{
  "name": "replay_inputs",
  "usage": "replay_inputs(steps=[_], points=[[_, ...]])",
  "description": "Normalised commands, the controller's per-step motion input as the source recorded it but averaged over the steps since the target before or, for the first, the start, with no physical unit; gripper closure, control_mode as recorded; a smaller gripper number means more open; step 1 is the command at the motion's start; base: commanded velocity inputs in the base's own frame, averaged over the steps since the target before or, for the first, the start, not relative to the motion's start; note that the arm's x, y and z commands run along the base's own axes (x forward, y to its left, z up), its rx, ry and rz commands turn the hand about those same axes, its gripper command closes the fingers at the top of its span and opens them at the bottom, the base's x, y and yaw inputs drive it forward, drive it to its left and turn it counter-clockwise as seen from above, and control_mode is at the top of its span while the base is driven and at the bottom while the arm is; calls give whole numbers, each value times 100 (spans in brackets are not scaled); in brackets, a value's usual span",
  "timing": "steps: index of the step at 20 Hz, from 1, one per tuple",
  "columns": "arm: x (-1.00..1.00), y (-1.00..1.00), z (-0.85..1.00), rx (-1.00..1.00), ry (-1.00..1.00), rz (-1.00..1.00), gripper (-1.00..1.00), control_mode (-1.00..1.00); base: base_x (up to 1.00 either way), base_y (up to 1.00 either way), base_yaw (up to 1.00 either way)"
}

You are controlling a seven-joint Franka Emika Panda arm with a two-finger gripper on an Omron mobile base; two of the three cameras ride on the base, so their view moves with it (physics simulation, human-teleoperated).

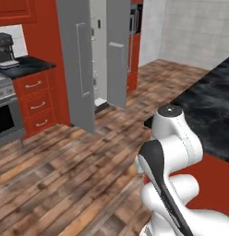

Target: Gather the bell pepper and tomato from the fridge and place them on a tray on the dining counter. Then gather the chicken drumsticks from the fridge and place them on the other tray.

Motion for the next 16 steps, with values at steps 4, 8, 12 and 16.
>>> replay_inputs(steps=[4, 8, 12, 16], points=[[0, 0, 0, 0, 0, 0, -100, 100, 73, 87, -40], [0, 0, 0, 0, 0, 0, -100, 100, 72, 86, -40], [0, 0, 0, 0, 0, 0, -100, 100, 69, 85, -41], [0, 0, 0, 0, 0, 0, -100, 100, 70, 82, -41]])
